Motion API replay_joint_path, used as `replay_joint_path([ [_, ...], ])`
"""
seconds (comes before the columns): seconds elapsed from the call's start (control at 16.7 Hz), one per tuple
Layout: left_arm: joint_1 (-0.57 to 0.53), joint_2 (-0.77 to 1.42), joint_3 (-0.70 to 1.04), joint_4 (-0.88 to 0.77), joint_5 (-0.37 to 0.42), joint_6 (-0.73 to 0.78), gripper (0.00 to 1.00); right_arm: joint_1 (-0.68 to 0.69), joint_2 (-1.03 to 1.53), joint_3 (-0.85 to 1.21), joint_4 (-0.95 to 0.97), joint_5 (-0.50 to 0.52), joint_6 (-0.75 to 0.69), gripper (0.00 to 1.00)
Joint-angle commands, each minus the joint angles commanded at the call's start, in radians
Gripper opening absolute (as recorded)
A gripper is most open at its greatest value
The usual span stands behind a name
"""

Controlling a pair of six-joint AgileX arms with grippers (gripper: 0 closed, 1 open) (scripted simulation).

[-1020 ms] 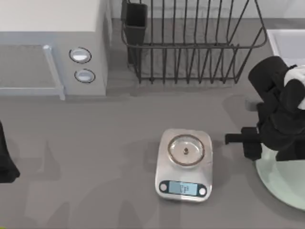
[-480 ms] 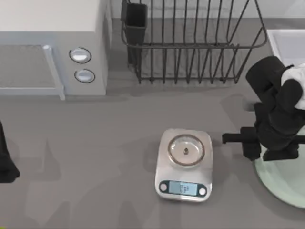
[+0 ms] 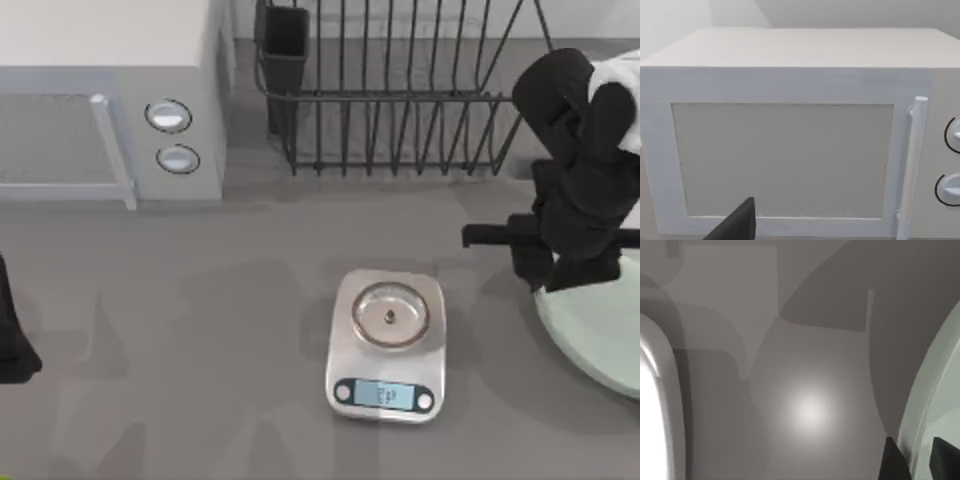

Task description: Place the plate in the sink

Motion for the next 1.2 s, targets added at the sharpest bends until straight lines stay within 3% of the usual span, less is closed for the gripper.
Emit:
replay_joint_path([
  [0.54,0.0,0.0,0.0,0.0,0.0,0.0,1.0,-0.003,-0.044,0.651,-0.695,-0.004,-0.01,0.0],
  [0.72,0.0,0.0,0.0,0.0,0.0,0.0,1.0,-0.007,-0.063,0.732,-0.779,-0.004,-0.014,0.0],
  [1.2,0.0,0.0,0.0,0.0,0.0,0.0,1.0,-0.025,-0.025,0.773,-0.79,-0.004,-0.035,0.0],
])
